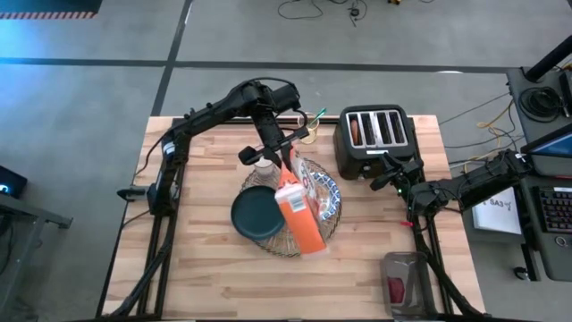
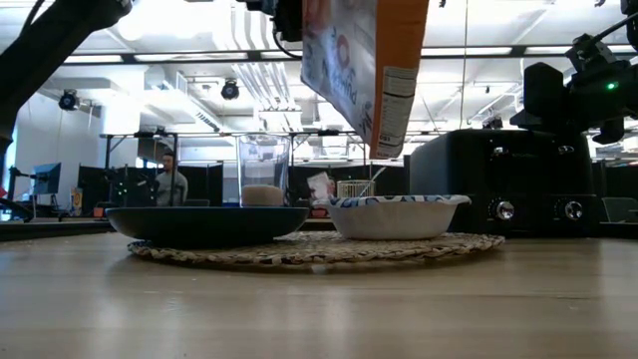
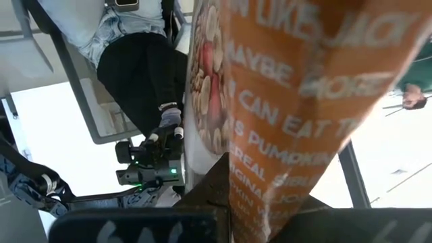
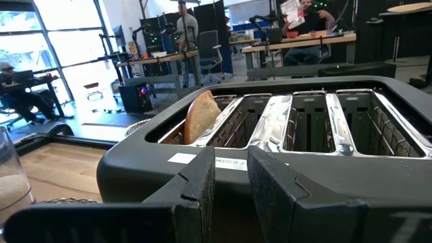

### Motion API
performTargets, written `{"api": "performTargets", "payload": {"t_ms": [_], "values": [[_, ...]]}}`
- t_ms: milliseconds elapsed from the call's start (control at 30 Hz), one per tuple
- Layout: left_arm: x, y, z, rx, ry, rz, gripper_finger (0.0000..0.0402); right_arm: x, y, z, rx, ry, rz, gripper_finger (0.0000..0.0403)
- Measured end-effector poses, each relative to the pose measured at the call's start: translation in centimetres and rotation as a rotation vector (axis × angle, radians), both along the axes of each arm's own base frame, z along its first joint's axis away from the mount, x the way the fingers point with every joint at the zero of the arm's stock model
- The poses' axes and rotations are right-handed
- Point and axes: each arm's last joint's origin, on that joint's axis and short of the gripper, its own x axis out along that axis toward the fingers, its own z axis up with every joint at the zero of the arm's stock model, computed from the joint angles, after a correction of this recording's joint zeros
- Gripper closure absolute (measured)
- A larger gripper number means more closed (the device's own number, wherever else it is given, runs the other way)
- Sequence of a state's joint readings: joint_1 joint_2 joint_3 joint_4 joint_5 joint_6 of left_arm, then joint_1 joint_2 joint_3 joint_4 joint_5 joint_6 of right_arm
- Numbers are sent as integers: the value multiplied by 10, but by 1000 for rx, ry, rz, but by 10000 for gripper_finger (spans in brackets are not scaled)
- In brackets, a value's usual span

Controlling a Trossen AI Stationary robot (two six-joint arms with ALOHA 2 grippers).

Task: Arrange a breakfast setting
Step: Pour the cereal from the orange cereal box into the white bowl on the brown placemat

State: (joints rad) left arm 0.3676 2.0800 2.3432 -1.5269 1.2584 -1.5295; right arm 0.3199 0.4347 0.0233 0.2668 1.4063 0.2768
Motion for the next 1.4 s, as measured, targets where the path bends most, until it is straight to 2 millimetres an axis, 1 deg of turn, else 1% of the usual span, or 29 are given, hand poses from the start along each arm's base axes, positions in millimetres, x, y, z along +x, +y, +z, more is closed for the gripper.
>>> {"api": "performTargets", "payload": {"t_ms": [167, 433, 1133, 1233, 1400], "values": [[0, -1, 0, 4, -3, -3, 394, 0, 0, 0, 0, 0, 0, 323], [2, -8, 0, 19, -23, -30, 394, 0, 0, 0, 0, 0, 0, 323], [8, -44, -4, 211, -220, -202, 394, 0, 0, 0, 0, 0, 0, 323], [7, -50, -1, 235, -227, -215, 394, 0, 0, 0, 0, 0, 0, 323], [-3, -59, 11, 310, -243, -222, 394, 0, 0, 0, 0, 0, 0, 323]]}}
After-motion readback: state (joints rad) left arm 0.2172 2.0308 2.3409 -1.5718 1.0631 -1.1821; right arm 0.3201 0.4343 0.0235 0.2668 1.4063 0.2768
